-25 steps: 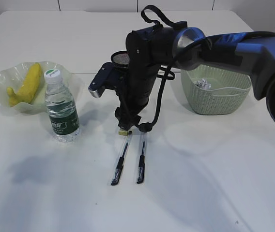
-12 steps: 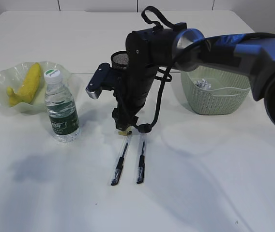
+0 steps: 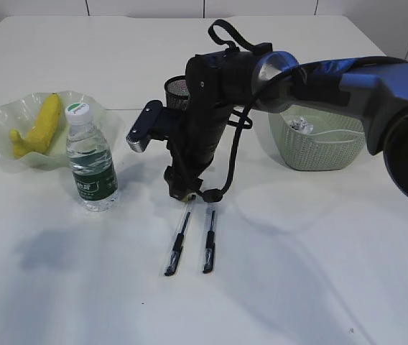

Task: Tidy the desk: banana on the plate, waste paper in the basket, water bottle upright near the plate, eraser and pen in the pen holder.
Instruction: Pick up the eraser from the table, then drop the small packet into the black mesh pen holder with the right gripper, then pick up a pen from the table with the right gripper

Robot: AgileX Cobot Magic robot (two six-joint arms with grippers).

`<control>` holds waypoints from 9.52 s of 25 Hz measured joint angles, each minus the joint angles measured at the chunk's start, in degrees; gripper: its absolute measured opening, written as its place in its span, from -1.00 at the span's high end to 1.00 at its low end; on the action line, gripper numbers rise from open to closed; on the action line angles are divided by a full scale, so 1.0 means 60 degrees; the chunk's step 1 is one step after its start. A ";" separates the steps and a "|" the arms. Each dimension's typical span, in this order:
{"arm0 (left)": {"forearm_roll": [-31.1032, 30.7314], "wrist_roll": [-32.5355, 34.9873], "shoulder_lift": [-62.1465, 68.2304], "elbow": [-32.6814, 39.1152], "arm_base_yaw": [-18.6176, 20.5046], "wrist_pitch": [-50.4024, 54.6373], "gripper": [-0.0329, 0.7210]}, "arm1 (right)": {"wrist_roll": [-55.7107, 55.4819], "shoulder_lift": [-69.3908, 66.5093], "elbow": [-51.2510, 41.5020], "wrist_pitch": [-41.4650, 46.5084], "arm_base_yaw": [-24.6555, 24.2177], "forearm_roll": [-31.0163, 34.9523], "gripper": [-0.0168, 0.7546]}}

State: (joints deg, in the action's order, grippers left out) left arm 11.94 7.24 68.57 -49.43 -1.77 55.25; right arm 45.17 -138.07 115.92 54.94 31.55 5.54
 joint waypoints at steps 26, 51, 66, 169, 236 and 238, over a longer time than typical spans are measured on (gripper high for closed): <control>0.0021 0.0069 0.0000 0.0000 0.0000 0.0000 -0.45 | 0.0000 -0.0351 0.0000 -0.0328 0.0000 0.0095 -0.20; 0.0021 0.0078 0.0000 0.0000 0.0000 0.0000 -0.45 | 0.0000 -0.0418 0.0083 -0.0328 0.0016 0.0180 0.32; 0.0021 0.0078 0.0000 0.0000 0.0000 0.0000 -0.45 | 0.0015 -0.0277 0.0085 0.0267 0.0020 0.0236 0.43; 0.0144 0.0184 0.0000 0.0000 0.0000 0.0017 -0.45 | 0.0702 -0.0638 0.2108 -0.5913 -0.1842 0.6353 0.47; 0.0144 0.0184 0.0000 0.0000 0.0000 0.0202 -0.45 | -0.6251 0.1106 0.2197 0.0039 -0.1842 0.0661 0.06; 0.0144 0.0184 0.0000 0.0000 0.0000 0.0202 -0.45 | -0.6622 0.1342 0.2209 0.0799 -0.1842 0.0534 0.06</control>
State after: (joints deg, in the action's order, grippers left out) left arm 12.81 8.34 68.57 -49.43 -1.77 56.46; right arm 5.44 -130.03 129.17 59.73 20.49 8.74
